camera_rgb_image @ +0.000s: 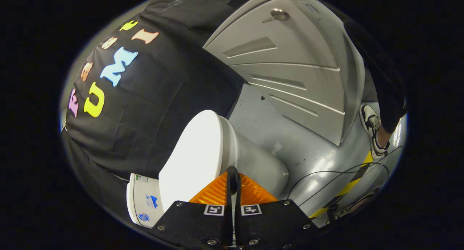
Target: Open the toilet lid.
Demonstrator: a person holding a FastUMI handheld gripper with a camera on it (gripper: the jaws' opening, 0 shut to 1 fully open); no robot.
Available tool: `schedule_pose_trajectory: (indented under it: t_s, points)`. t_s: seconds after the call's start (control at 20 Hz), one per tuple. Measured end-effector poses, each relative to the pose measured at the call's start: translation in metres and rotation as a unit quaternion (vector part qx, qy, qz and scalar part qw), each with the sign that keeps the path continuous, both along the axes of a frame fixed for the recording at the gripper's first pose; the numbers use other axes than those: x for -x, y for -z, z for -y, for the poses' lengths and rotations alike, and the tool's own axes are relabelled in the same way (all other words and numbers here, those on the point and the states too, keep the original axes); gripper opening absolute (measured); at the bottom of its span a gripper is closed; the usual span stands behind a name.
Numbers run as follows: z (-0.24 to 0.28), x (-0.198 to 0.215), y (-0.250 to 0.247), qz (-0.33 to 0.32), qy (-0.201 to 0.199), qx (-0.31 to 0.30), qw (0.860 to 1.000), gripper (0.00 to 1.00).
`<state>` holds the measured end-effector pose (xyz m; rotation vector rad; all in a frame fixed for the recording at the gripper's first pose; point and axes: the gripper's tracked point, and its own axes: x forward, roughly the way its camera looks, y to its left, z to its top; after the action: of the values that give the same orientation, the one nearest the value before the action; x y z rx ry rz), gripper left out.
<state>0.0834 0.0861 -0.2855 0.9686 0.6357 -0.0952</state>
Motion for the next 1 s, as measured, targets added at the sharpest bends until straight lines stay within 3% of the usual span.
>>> schedule_pose_trajectory:
  t_s: [0.55,1.0]
  points:
    - [-0.008,-0.002,-0.091,0.057,-0.030,0.122,0.990,0.02]
    - [-0.036,0.003,-0.176,0.121,-0.062,0.220,0.966,0.02]
